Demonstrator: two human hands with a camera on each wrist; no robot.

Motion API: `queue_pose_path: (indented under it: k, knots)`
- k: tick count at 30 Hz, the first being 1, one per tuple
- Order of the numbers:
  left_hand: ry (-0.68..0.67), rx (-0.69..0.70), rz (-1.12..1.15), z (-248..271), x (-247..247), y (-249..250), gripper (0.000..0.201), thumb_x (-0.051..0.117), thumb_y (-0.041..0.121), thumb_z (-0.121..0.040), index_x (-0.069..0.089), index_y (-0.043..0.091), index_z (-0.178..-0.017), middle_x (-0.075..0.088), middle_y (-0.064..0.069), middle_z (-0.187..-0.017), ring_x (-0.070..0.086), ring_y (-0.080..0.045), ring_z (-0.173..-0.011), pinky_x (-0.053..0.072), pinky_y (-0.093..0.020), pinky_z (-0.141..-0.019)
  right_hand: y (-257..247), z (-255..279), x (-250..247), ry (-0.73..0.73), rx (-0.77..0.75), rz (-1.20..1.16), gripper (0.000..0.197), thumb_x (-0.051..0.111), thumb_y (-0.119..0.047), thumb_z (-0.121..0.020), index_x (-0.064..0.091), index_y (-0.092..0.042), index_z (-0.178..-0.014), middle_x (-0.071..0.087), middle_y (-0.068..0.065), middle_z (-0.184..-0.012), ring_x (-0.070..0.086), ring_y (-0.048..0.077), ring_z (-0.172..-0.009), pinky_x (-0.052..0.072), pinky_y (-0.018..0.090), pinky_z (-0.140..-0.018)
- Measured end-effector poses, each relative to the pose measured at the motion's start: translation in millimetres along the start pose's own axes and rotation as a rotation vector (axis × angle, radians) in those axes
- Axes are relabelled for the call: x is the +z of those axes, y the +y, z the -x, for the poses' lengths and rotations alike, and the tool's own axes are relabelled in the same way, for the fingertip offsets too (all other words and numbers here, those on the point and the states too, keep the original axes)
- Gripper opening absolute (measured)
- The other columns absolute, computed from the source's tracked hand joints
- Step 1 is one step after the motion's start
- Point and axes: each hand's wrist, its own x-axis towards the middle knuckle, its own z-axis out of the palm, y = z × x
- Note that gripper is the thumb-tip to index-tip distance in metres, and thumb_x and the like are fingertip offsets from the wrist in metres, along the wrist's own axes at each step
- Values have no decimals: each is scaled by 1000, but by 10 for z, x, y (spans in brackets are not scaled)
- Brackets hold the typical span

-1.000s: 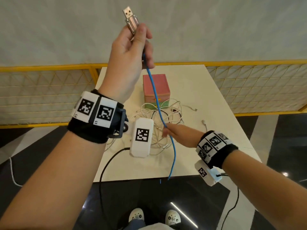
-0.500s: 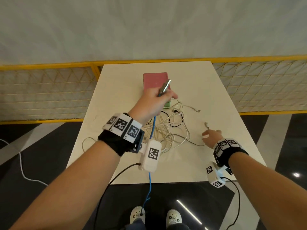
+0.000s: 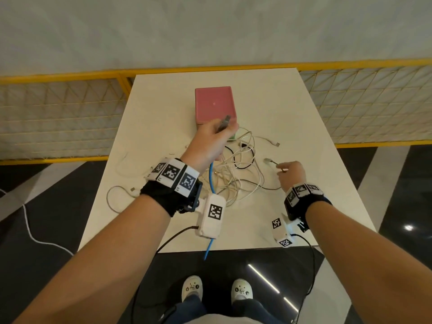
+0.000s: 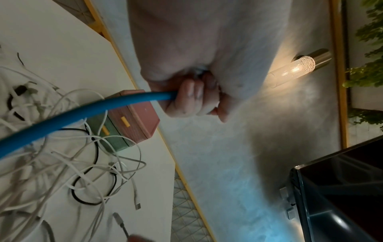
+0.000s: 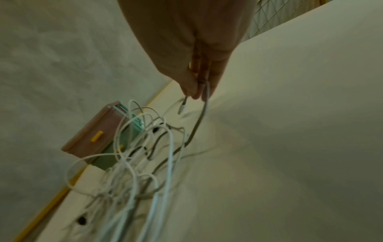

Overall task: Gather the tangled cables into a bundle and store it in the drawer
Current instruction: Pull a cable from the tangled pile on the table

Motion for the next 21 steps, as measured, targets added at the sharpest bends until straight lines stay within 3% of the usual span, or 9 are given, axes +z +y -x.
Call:
queue_pose_path:
  k: [3,5,8,11,13,16,19,21]
  knots:
    - [14,-42,140,-52,-25,-24,46,45,40,-102,58,10,-70,35,11,-42,32,-7,-39,33,-21,-43,-193,146,-19,-44,-19,-248,64,65,1,-82,38,-8,-139,65,5,-102,65,23,-89,53,35,-88]
    - [1,-83,247,-83,-45,-46,52,42,40,-103,65,8,-69,47,4,-50,46,-10,-46,43,-22,-50,-360,299,-37,-162,83,-561,70,62,6,-84,25,2,-143,67,12,-89,67,25,-83,57,36,-85]
    - [-19,-116,281,-140,-46,-135,47,41,36,-104,72,4,-90,62,-4,-71,54,-11,-55,45,-21,-50,-591,580,-110,-298,115,-850,47,55,10,-87,37,12,-131,66,20,-86,67,22,-78,57,26,-79]
    - [77,-164,228,-191,-1,-217,43,42,36,-104,69,2,-102,61,-4,-73,45,-8,-50,34,-17,-41,-731,823,-158,-271,4,-1029,35,52,7,-90,48,5,-125,68,17,-98,67,23,-92,52,33,-91]
    - [121,-168,180,-212,38,-240,42,40,38,-104,68,8,-99,61,-4,-75,43,-8,-50,32,-17,-42,-817,949,-172,-236,-81,-1104,32,52,7,-90,53,-1,-120,68,12,-101,67,24,-99,49,35,-95]
    - [65,-128,275,-191,103,-144,38,38,35,-105,65,11,-95,65,-8,-80,42,-7,-49,31,-16,-43,-932,1110,-171,-264,-198,-1084,28,55,9,-87,58,-6,-111,68,10,-99,68,24,-101,50,35,-91]
    - [-63,-48,391,-141,125,6,40,37,32,-106,64,3,-100,65,-6,-74,39,-7,-48,30,-14,-41,-998,1191,-146,-277,-276,-971,25,60,9,-85,61,-6,-105,70,7,-93,70,17,-90,54,33,-85]
    - [-145,24,357,-122,111,53,40,37,31,-106,65,5,-96,60,-3,-71,37,-7,-49,29,-15,-43,-1024,1214,-137,-274,-300,-927,19,61,6,-85,62,-5,-100,71,5,-88,69,17,-87,55,33,-85]
